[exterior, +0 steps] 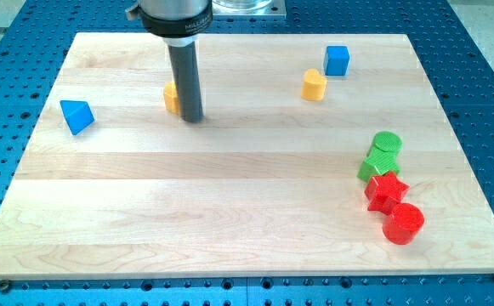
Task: Place the hexagon at the center left of the board
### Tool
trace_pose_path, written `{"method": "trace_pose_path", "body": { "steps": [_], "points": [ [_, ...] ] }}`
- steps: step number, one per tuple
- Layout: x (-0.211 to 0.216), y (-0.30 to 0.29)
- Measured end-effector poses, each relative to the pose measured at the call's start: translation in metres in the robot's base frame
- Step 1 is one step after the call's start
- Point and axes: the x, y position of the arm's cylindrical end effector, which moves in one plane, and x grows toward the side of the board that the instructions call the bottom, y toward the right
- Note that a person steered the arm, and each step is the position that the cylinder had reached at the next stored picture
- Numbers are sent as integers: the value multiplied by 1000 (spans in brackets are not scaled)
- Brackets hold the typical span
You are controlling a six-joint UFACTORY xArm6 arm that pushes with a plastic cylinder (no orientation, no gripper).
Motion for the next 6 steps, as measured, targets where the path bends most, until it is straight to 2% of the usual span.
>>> {"method": "trace_pose_path", "body": {
  "steps": [1, 3, 4, 5, 6],
  "points": [
    [-17, -2],
    [-20, -122],
    [-43, -99],
    [-67, -125],
    [-35, -183]
  ]
}}
